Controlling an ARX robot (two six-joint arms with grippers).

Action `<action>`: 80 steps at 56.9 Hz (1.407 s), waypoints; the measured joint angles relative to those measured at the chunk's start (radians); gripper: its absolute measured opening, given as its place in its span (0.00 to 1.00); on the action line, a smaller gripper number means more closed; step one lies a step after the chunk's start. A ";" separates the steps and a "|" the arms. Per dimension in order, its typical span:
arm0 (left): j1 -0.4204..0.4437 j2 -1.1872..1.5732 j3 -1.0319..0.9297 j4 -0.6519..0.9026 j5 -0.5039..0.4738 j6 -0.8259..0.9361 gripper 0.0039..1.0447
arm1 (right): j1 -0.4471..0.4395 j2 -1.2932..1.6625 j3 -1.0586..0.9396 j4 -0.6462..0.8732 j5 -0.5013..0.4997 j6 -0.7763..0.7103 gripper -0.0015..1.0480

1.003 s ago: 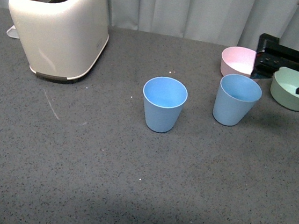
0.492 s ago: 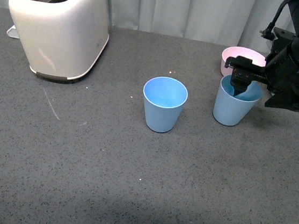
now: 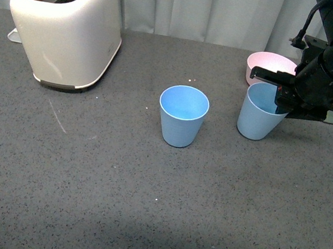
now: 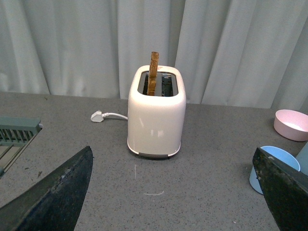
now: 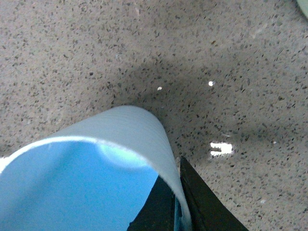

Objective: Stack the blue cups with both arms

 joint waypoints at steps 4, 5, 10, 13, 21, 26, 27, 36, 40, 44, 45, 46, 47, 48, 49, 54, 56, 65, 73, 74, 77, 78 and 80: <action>0.000 0.000 0.000 0.000 0.000 0.000 0.94 | -0.002 -0.023 -0.020 0.003 -0.018 0.008 0.01; 0.000 0.000 0.000 0.000 0.000 0.000 0.94 | -0.003 -0.029 -0.025 0.004 -0.022 0.009 0.01; 0.000 0.000 0.000 0.000 0.000 0.000 0.94 | -0.005 -0.079 -0.057 0.017 -0.071 0.022 0.01; 0.000 0.000 0.000 0.000 0.000 0.000 0.94 | -0.005 -0.109 -0.064 0.019 -0.096 0.024 0.01; 0.000 0.000 0.000 0.000 0.000 0.000 0.94 | 0.006 -0.207 -0.069 0.007 -0.183 0.024 0.01; 0.000 0.000 0.000 0.000 0.000 0.000 0.94 | 0.029 -0.249 -0.069 -0.006 -0.192 0.023 0.01; 0.000 0.000 0.000 0.000 0.000 0.000 0.94 | 0.033 -0.254 -0.069 -0.007 -0.195 0.023 0.01; 0.000 0.000 0.000 0.000 0.000 0.000 0.94 | 0.098 -0.270 -0.069 -0.021 -0.225 0.026 0.01; 0.000 0.000 0.000 0.000 0.000 0.000 0.94 | 0.127 -0.267 -0.069 -0.025 -0.233 0.030 0.01; 0.000 0.000 0.000 0.000 0.000 0.000 0.94 | 0.152 -0.267 -0.069 -0.026 -0.240 0.035 0.01; 0.000 0.000 0.000 0.000 0.000 0.000 0.94 | 0.160 -0.267 -0.069 -0.026 -0.240 0.037 0.01; 0.000 0.000 0.000 0.000 0.000 0.000 0.94 | 0.164 -0.267 -0.069 -0.026 -0.241 0.038 0.01; 0.000 0.000 0.000 0.000 0.000 0.000 0.94 | 0.171 -0.267 -0.069 -0.026 -0.242 0.040 0.01; 0.000 0.000 0.000 0.000 0.000 0.000 0.94 | 0.177 -0.266 -0.069 -0.027 -0.246 0.042 0.01; 0.000 0.000 0.000 0.000 0.000 0.000 0.94 | 0.183 -0.266 -0.069 -0.027 -0.247 0.042 0.01; 0.000 0.000 0.000 0.000 0.000 0.000 0.94 | 0.201 -0.258 -0.069 -0.030 -0.241 0.042 0.01; 0.000 0.000 0.000 0.000 0.000 0.000 0.94 | 0.206 -0.251 -0.069 -0.032 -0.237 0.042 0.01; 0.000 0.000 0.000 0.000 0.000 0.000 0.94 | 0.214 -0.228 -0.069 -0.038 -0.214 0.044 0.01; 0.000 0.000 0.000 0.000 0.000 0.000 0.94 | 0.214 -0.214 -0.069 -0.040 -0.214 0.042 0.05; 0.000 0.000 0.000 0.000 0.000 0.000 0.94 | 0.214 -0.214 -0.069 -0.040 -0.215 0.042 0.06; 0.000 0.000 0.000 0.000 0.000 0.000 0.94 | 0.214 -0.213 -0.069 -0.035 -0.216 0.045 0.15; 0.000 0.000 0.000 0.000 0.000 0.000 0.94 | 0.213 -0.213 -0.069 -0.033 -0.216 0.045 0.17; 0.000 0.000 0.000 0.000 0.000 0.000 0.94 | 0.212 -0.213 -0.071 -0.024 -0.218 0.046 0.22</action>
